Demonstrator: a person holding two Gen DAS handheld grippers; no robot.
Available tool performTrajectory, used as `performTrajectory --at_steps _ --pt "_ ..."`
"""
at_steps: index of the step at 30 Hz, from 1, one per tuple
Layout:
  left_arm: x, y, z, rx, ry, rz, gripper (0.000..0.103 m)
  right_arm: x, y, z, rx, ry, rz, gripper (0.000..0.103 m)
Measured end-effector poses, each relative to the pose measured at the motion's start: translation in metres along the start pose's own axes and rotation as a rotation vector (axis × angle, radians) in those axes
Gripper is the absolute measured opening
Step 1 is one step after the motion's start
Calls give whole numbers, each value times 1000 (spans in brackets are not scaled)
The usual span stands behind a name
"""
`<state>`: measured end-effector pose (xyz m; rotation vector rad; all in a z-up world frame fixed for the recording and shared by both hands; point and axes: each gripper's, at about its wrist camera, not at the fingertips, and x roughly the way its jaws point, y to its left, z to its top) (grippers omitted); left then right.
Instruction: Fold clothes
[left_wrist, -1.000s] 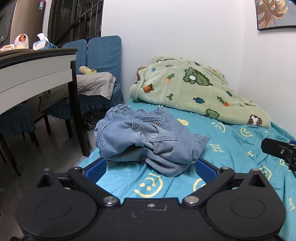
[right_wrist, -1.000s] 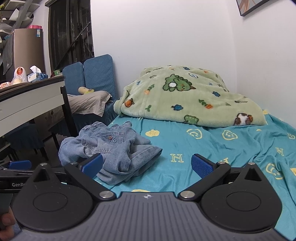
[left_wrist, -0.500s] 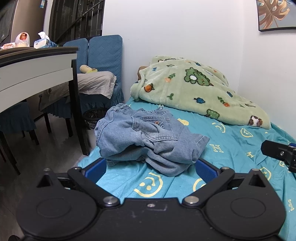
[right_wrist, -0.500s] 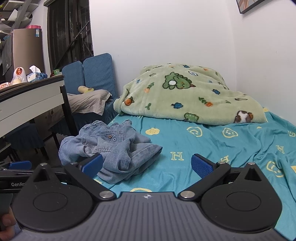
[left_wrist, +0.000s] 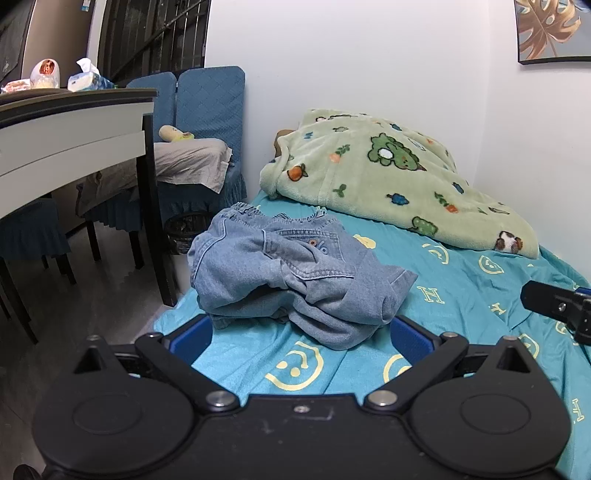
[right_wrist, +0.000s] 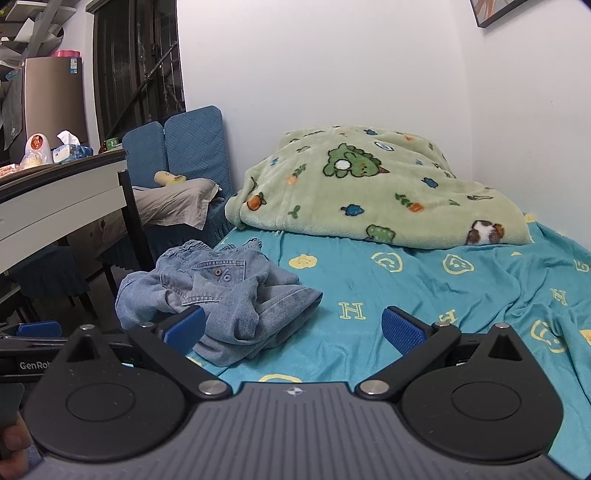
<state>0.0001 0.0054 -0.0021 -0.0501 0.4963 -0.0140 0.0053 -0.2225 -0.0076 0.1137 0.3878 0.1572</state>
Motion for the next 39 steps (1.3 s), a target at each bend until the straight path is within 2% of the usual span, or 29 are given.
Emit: performTrajectory --at_steps 11,15,17,21,30,39 --pt "8 1 11 -25 19 -18 103 8 -3 5 -1 -6 0 103" --pt "24 0 36 13 11 -16 103 23 -9 11 -28 -14 -41 103" --pt "40 -1 49 51 15 4 103 31 -15 12 -16 -7 -55 103" --pt "85 10 79 63 44 29 102 45 -25 9 19 15 -55 103" --pt "208 87 127 -7 119 114 97 69 -34 -2 63 70 0 103" --pt "304 132 159 -138 212 86 90 85 -33 -8 94 121 51 103"
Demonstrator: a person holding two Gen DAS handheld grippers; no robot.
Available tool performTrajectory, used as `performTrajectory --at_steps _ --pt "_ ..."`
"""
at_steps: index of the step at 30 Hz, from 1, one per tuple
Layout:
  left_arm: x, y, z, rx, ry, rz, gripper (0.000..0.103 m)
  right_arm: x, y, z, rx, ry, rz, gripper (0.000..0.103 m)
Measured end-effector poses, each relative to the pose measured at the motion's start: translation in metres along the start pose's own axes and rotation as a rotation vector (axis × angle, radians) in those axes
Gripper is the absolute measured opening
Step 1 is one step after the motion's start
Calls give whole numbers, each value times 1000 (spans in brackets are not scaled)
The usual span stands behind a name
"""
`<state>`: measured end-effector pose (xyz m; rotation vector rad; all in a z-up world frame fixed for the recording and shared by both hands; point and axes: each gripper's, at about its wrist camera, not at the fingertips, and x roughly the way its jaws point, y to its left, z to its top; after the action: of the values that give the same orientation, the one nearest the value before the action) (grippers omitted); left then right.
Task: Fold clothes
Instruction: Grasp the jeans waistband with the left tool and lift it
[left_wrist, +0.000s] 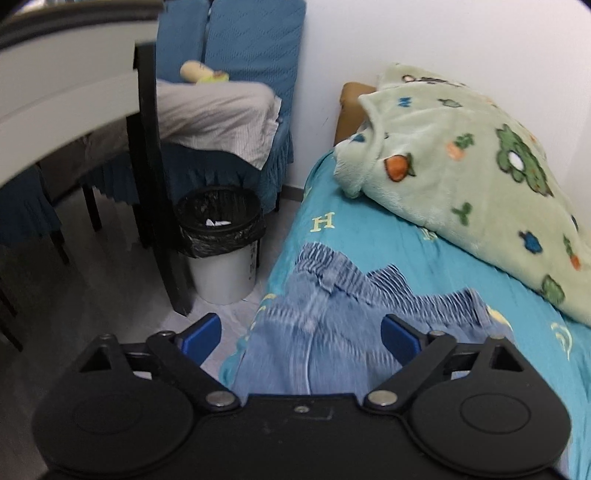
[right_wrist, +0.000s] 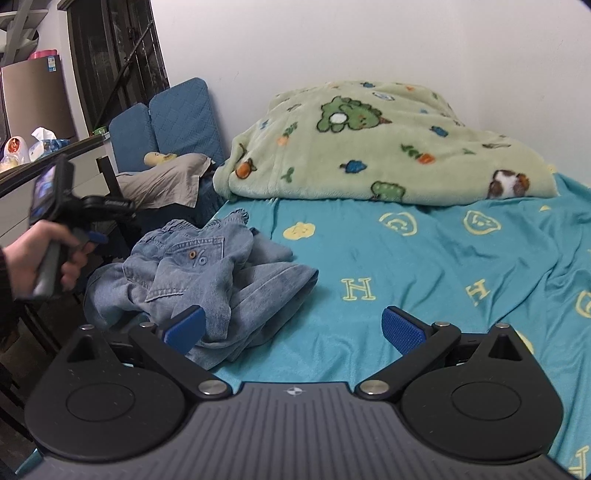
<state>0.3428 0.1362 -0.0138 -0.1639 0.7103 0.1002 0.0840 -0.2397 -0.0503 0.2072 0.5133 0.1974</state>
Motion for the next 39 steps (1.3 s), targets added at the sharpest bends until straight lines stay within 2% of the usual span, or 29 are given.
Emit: performTrajectory --at_steps 2,4,6,8,10,11,12,13,16,19,22,33,39 --pt "18 1 9 -31 34 -8 84 6 -2 -1 11 19 5 103" --pt "35 1 15 -47 78 6 73 11 -3 -2 18 30 5 103" --pt "50 0 17 -45 112 21 71 15 -4 -4 21 38 2 103" --pt "62 -3 17 -33 148 30 59 18 -4 -4 21 42 -3 103" --pt "61 -7 12 -15 155 20 40 18 -5 -4 25 36 -2 103" --pt "57 -9 10 -10 145 15 35 17 -5 -3 26 34 -6 103" --pt "52 -12 8 3 130 16 23 17 -6 -2 25 29 -9 103" --pt "46 -14 7 16 116 17 15 17 -6 0 25 24 -12 103" --pt "26 -27 4 70 92 28 11 10 -7 2 30 -7 -7 103" --pt "-8 -41 -1 98 24 15 9 2 -5 5 14 -36 -7 103" --pt "-41 -59 -13 149 -13 21 9 -8 -5 7 20 -58 3 103" --pt "-155 -114 -85 218 -117 -96 8 -41 -19 19 101 -167 62 103" --pt "-201 -145 -144 277 -135 -200 8 -56 -38 25 211 -195 116 103"
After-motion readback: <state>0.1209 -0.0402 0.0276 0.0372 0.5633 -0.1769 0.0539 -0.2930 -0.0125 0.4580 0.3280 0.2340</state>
